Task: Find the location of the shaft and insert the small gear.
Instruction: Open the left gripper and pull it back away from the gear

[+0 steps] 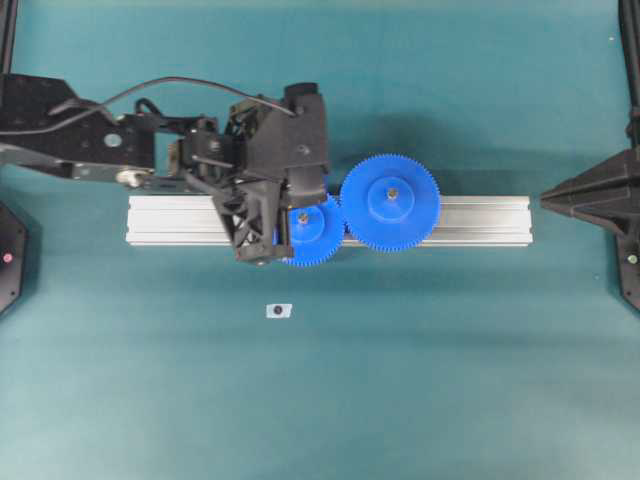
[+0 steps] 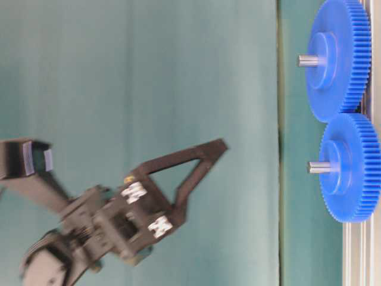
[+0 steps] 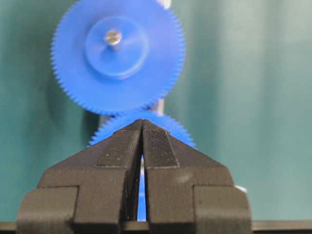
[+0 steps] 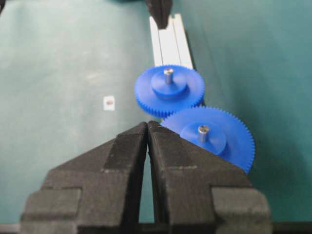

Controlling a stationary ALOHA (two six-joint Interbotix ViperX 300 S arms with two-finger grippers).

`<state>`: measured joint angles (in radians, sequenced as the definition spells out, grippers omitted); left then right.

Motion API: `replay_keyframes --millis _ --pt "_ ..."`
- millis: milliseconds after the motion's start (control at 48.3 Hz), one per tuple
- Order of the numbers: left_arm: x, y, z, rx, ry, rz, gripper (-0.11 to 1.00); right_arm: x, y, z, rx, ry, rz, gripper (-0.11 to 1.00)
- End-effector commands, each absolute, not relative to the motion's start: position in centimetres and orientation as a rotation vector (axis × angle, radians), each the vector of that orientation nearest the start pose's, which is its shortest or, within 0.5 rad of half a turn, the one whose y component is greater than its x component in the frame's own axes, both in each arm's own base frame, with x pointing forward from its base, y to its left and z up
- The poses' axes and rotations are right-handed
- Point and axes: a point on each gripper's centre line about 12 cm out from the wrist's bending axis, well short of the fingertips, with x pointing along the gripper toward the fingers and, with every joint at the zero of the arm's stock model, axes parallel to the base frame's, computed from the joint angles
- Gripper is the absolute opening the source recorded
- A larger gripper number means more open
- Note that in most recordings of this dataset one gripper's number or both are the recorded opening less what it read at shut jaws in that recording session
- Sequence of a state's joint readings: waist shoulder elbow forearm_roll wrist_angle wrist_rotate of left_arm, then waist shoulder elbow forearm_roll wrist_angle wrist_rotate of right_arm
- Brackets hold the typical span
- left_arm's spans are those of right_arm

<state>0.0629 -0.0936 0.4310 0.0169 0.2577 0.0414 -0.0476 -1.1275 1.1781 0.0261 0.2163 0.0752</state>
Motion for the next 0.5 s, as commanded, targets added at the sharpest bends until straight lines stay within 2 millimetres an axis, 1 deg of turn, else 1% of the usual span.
replay_keyframes --millis 0,207,331,476 --pt "40.4 1.9 28.5 0.047 0.546 0.034 0.00 17.0 -0.8 26.9 0.113 0.247 -0.057 0.14" --pt "38.9 1.0 29.3 0.047 0.527 0.015 0.00 16.9 -0.8 26.8 0.115 0.249 -0.057 0.13" --pt "38.1 0.8 30.0 0.048 0.507 0.011 0.00 17.0 -0.8 26.9 0.115 0.247 -0.057 0.14" --pt "37.3 0.6 30.2 0.051 0.497 0.006 0.00 16.9 -0.8 26.9 0.115 0.244 -0.057 0.14"
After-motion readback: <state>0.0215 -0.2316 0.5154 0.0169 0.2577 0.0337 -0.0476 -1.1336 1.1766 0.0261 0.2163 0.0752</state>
